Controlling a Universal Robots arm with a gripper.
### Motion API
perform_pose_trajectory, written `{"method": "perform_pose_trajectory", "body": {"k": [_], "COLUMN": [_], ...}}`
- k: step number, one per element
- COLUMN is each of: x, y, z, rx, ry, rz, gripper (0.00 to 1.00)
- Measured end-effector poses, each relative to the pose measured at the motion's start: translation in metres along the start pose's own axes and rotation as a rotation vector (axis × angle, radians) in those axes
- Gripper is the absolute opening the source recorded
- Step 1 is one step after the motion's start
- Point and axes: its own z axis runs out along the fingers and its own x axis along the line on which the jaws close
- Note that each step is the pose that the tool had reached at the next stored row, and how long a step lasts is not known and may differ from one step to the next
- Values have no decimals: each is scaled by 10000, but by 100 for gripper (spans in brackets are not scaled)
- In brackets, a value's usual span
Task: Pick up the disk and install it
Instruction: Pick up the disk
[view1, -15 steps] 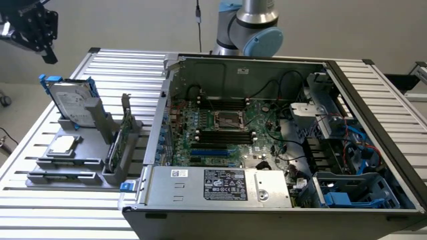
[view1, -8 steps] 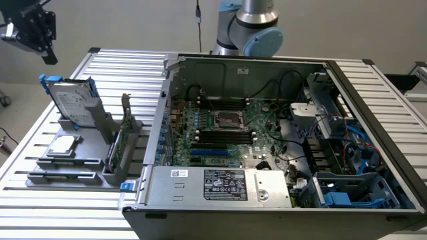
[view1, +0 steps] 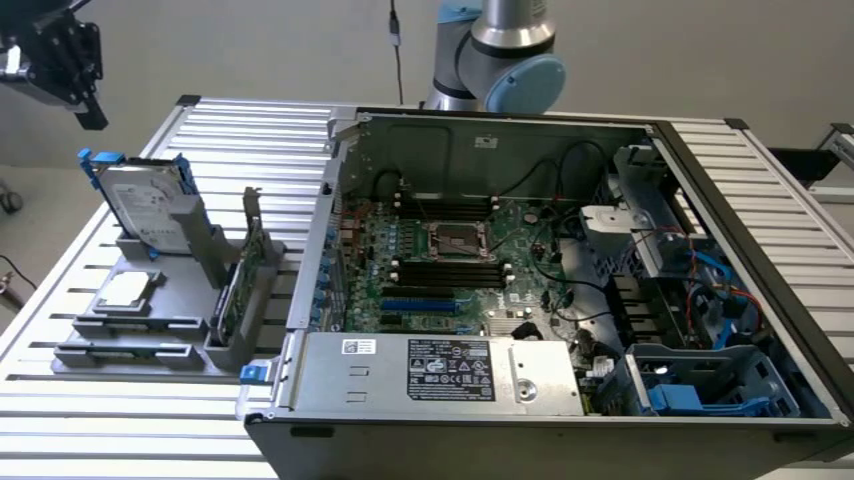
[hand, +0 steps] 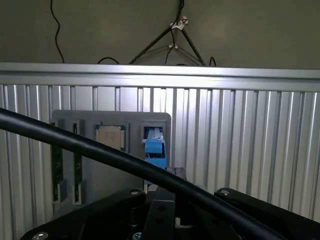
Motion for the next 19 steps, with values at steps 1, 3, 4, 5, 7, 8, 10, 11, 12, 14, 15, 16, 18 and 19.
{"method": "perform_pose_trajectory", "body": {"k": [1,3,4,5,7,8,10,11,12,14,15,16,18,19], "x": [0,1,1,1,4,8,11,15,24,59,89,128,213,251], "y": [5,7,7,8,9,11,14,18,20,22,22,23,25,25], "z": [1,0,0,0,0,0,2,5,12,29,40,52,79,95], "rx": [1,0,1,1,0,0,2,1,2,0,-1,-1,0,0], "ry": [-1,0,0,0,0,0,-1,-1,-1,0,0,-2,-9,-16], "rz": [0,-1,-1,-1,3,3,6,7,9,14,17,19,25,25], "gripper": [12,24,30,30,42,42,48,48,48,48,48,48,48,48]}}
